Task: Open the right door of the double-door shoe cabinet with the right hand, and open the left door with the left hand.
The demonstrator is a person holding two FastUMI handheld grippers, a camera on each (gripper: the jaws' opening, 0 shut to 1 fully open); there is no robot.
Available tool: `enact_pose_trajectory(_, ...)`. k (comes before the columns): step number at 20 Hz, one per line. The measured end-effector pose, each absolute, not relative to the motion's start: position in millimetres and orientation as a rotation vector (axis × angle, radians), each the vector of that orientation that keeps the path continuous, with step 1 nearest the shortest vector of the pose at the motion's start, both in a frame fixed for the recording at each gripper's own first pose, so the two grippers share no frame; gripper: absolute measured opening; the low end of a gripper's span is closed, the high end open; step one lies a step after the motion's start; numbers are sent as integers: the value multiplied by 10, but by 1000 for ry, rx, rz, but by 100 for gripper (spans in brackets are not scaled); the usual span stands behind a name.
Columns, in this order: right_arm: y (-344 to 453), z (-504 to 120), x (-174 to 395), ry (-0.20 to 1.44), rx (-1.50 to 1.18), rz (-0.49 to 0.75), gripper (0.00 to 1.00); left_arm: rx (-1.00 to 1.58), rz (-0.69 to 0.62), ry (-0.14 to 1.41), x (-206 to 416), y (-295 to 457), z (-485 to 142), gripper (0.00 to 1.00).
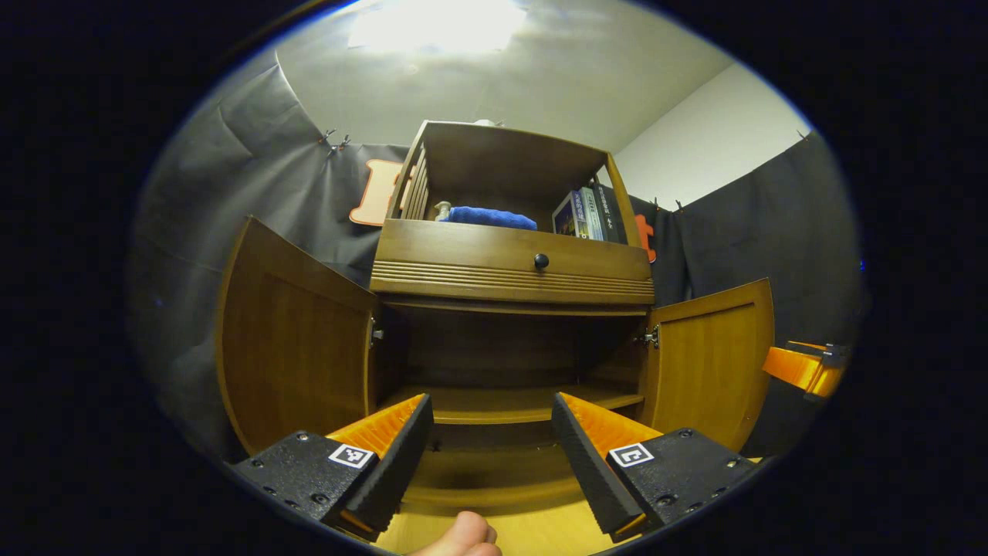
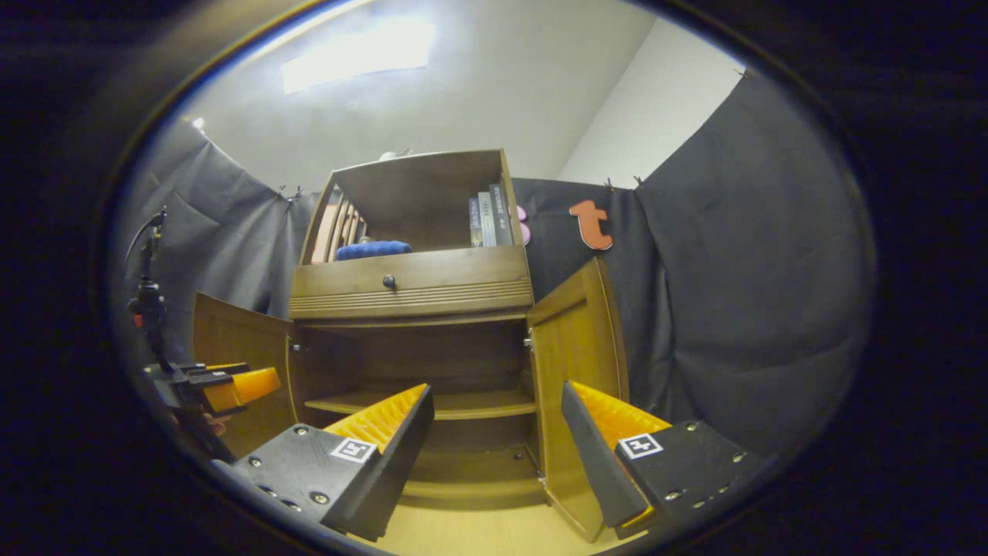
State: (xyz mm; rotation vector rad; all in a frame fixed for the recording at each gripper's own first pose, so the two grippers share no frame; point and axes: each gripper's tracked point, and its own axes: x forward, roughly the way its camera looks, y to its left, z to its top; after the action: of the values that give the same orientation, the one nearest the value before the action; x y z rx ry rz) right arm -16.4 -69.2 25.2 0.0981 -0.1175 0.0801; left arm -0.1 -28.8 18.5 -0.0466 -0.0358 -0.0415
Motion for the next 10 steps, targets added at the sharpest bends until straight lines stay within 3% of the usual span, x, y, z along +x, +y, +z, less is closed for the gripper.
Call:
enact_pose_trajectory(4,-662,303,10,-118,27,34,100,-53,-48,-5,291,-351,-14,92)
enact_pose_trajectory(10,-301,111,336,-87,31,88,95,-22,-13,41,610,-264,-265,92)
